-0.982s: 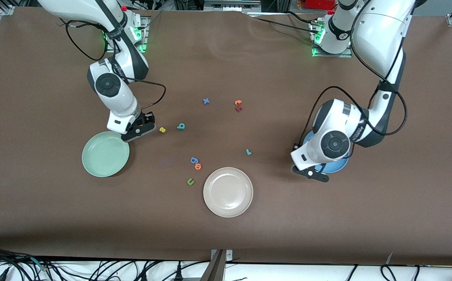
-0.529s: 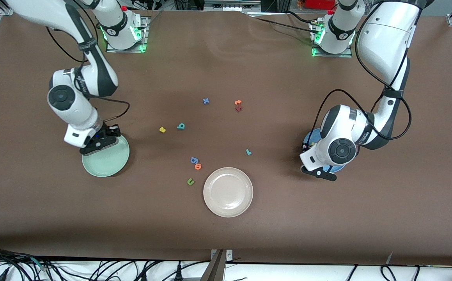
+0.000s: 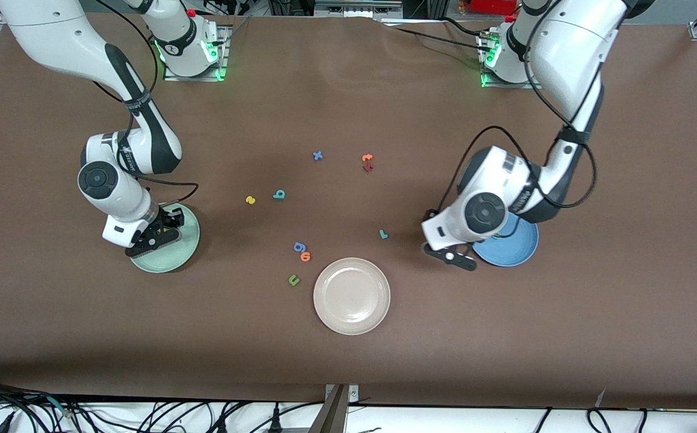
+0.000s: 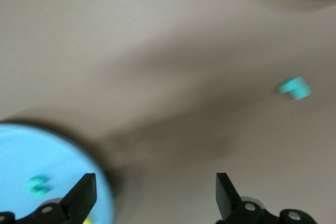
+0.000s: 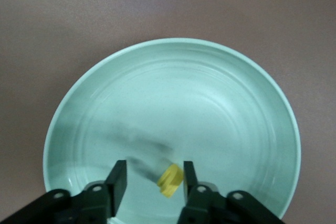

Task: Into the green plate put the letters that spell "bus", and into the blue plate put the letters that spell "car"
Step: 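Reach the left gripper to the teal 1 while the right gripper reaches yellow 2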

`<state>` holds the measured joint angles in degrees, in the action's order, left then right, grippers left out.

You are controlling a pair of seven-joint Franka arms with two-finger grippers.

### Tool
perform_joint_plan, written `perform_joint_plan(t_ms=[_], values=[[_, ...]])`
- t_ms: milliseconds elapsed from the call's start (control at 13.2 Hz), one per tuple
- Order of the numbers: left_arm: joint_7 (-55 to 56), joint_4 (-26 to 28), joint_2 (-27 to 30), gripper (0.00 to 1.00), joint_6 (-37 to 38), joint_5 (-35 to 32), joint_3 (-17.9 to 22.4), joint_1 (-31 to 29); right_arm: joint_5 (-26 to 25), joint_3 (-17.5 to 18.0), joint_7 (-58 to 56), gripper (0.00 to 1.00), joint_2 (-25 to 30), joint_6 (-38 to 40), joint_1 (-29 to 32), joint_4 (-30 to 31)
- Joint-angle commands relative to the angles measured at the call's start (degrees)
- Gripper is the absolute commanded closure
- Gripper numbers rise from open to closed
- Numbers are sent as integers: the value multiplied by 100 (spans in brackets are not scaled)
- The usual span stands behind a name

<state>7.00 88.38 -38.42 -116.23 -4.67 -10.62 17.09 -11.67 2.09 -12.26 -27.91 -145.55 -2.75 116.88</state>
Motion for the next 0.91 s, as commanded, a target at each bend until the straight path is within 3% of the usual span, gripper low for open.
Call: perform_joint_plan(t_ms=[0,227,453,605,756,831], values=[[214,-312,-323,0,-678,-112,25,408,112,-7,-58,0,110,70,2,-86],[493,-286,-542,0,-1331,-104,25,708,173,72,484,0,706,902,-33,-77],[908,-286,-762,0,-1533,-148,34,1051,349,790,1905,0,1112,1634,-86,-51],[917,-260,-833,0,-1788,-165,42,1051,350,1344,3328,0,1122,1618,-190,-51],[900,-225,-833,0,-1798,-183,42,1051,341,1434,4420,0,1008,1347,-497,-25],[891,-207,-833,6,-1798,-183,42,1060,341,1478,4738,0,955,1197,-525,71]])
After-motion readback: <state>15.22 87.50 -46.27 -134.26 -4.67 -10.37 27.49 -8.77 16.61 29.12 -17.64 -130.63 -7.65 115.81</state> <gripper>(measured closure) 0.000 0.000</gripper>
